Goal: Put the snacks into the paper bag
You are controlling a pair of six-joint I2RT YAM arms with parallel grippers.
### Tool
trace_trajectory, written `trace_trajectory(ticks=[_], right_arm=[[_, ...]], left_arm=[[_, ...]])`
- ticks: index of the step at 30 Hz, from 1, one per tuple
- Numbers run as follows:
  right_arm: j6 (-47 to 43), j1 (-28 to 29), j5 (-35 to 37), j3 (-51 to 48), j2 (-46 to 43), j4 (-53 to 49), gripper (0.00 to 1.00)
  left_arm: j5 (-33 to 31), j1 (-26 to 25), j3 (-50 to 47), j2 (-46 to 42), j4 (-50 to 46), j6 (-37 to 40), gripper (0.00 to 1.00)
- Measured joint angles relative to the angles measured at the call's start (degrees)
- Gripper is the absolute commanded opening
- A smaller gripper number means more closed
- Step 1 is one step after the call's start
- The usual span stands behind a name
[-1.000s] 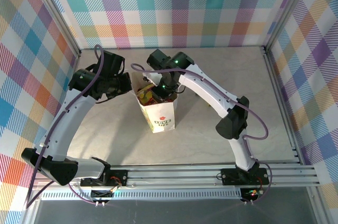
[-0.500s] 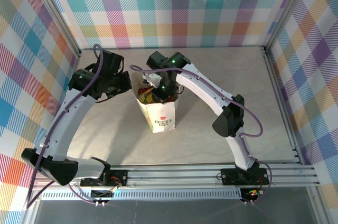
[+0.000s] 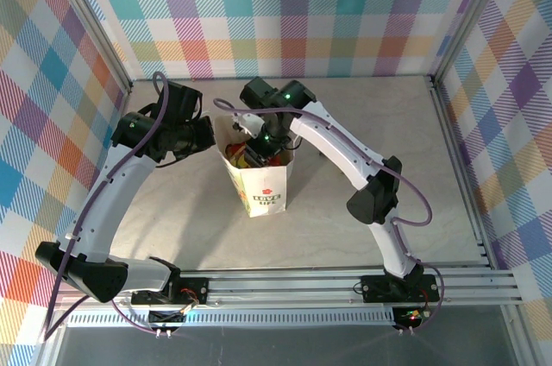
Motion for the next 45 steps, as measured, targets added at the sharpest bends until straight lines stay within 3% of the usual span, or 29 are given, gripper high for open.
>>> trace_trajectory(ticks=[12,20,30,43,45], right_arm=[[2.73,0.00,-1.01,3.52,-2.32,1.33,0.45],[4.09,0.00,1.01,-0.66,-11.72,5.16,0.51],[5.81,-1.42,8.74,-18.36,-30.10,12.11,0.56],[10.97,-19.15,11.13,-45.44,-50.82,20.00,0.62],[12.07,-21.59,10.64,-49.46,-52.61,21.16,0.67]], left_arm=[[0.17,0.04,0.00,0.00,0.00,0.61,0.05],[0.17,0.04,0.00,0.24,0.02,1.09,0.07],[0.17,0.07,0.96,1.25,0.00,2.45,0.09],[-0.90,0.11,1.84,1.99,0.00,3.67,0.16],[-1.16,0.11,1.84,1.99,-0.02,3.67,0.17]])
